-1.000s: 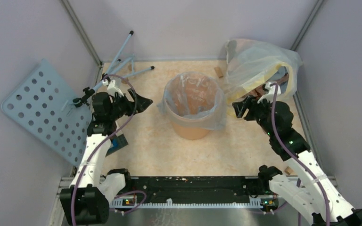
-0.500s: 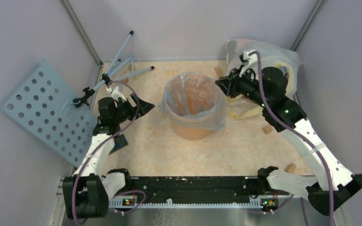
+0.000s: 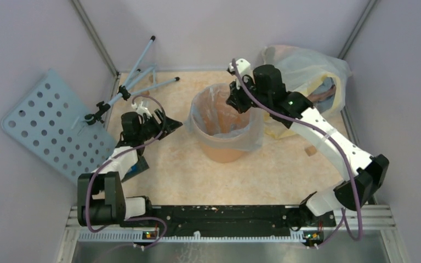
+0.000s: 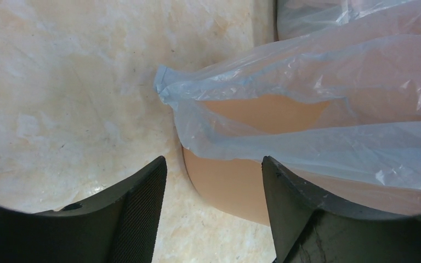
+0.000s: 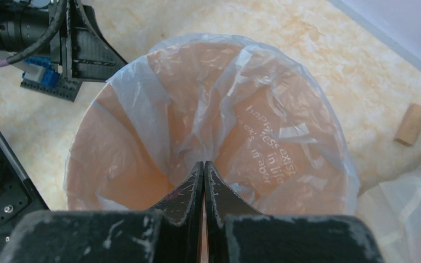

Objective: Put the trash bags into the trash bin
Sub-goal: Adjust the trash bag in the trash bin.

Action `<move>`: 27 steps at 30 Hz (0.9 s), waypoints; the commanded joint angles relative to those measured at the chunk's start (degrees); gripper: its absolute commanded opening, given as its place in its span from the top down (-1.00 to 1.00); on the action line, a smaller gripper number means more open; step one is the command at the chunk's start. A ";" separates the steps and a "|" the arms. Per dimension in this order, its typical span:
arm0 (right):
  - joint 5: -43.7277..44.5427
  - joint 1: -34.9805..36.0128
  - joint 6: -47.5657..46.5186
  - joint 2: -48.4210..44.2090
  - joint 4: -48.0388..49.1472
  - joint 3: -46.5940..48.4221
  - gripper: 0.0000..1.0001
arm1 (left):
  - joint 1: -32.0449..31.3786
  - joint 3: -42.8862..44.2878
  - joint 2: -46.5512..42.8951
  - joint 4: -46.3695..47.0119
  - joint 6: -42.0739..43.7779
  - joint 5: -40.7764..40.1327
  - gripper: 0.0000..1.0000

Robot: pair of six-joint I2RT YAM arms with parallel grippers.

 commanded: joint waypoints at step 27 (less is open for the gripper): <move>-0.28 4.66 -12.00 18.62 -10.08 6.51 1.00 | -3.10 1.41 21.33 23.41 -8.35 1.43 -0.03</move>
